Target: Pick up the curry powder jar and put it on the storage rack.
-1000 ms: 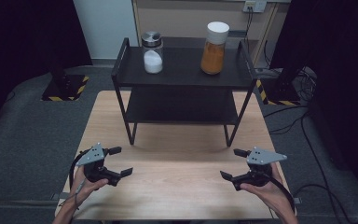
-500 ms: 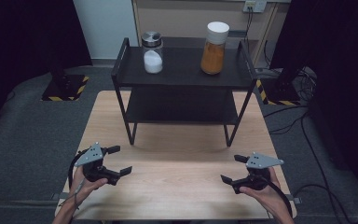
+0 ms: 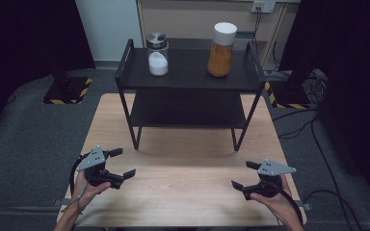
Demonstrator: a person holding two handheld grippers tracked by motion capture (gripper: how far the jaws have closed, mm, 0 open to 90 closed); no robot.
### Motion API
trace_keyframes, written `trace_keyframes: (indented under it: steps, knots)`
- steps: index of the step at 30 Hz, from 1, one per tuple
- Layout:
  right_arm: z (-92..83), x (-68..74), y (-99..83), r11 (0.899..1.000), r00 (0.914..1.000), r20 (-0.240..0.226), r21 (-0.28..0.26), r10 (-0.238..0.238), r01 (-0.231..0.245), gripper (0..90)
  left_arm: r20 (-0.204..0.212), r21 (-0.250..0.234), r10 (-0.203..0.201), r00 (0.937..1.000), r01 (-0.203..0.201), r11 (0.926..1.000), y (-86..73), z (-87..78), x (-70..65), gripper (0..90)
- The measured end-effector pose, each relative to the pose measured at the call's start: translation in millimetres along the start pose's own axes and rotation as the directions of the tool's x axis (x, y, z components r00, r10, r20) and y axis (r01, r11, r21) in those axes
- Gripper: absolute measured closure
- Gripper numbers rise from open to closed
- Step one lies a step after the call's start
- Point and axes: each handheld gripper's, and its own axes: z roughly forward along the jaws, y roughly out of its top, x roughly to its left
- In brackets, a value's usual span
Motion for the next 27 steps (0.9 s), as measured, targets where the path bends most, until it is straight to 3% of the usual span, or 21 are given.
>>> trace_keyframes:
  steps: [11, 15, 27]
  knots:
    - [-5.0, 0.4, -7.6, 1.000, 0.9991, 0.041, -0.016, 0.013, -0.012, 6.9, -0.024, -0.025, -0.018, 0.9996, 0.018, 0.9995, -3.2, -3.6, 1.7, 0.6]
    - [-6.0, 0.5, -12.6, 0.998, 0.9985, 0.043, -0.049, 0.033, -0.031, 6.9, -0.032, -0.034, -0.023, 0.9992, 0.022, 0.9992, -4.4, -5.1, 1.8, 0.7]
    - [-7.9, -2.8, -19.9, 0.995, 0.9967, 0.048, -0.077, 0.066, -0.062, 6.8, -0.032, -0.040, -0.031, 0.9990, 0.030, 0.9987, -5.5, -5.3, 2.7, 0.6]
